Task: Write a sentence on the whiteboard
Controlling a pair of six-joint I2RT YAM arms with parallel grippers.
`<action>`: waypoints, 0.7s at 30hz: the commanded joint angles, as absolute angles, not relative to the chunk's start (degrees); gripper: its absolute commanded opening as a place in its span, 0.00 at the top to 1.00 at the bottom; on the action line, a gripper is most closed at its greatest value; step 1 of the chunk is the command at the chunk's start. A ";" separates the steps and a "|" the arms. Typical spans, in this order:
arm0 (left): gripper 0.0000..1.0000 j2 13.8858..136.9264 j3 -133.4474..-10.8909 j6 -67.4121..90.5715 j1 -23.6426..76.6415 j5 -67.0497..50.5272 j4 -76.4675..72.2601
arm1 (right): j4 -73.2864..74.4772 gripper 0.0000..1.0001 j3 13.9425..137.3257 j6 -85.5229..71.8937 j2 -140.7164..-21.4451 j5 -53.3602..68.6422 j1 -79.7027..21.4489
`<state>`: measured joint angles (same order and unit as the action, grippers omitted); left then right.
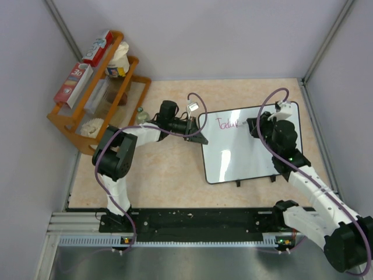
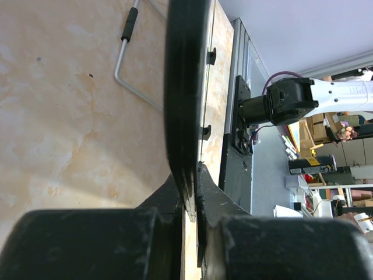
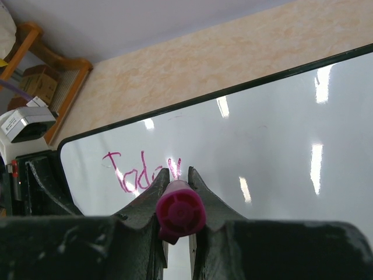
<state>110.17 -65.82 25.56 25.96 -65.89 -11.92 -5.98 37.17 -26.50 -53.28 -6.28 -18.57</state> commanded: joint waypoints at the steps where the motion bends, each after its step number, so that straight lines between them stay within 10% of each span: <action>1: 1.00 110.65 -64.16 21.53 27.33 -65.92 -10.28 | -3.78 1.00 35.69 -25.05 -51.95 -5.54 -18.10; 21: 1.00 110.66 -63.98 21.27 27.33 -66.18 -10.11 | -3.69 1.00 33.40 -26.45 -49.92 1.40 -18.11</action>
<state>110.17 -65.78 25.56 25.96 -65.87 -11.94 -4.62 34.06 -26.61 -50.50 -0.84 -18.57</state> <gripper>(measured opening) 0.069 0.127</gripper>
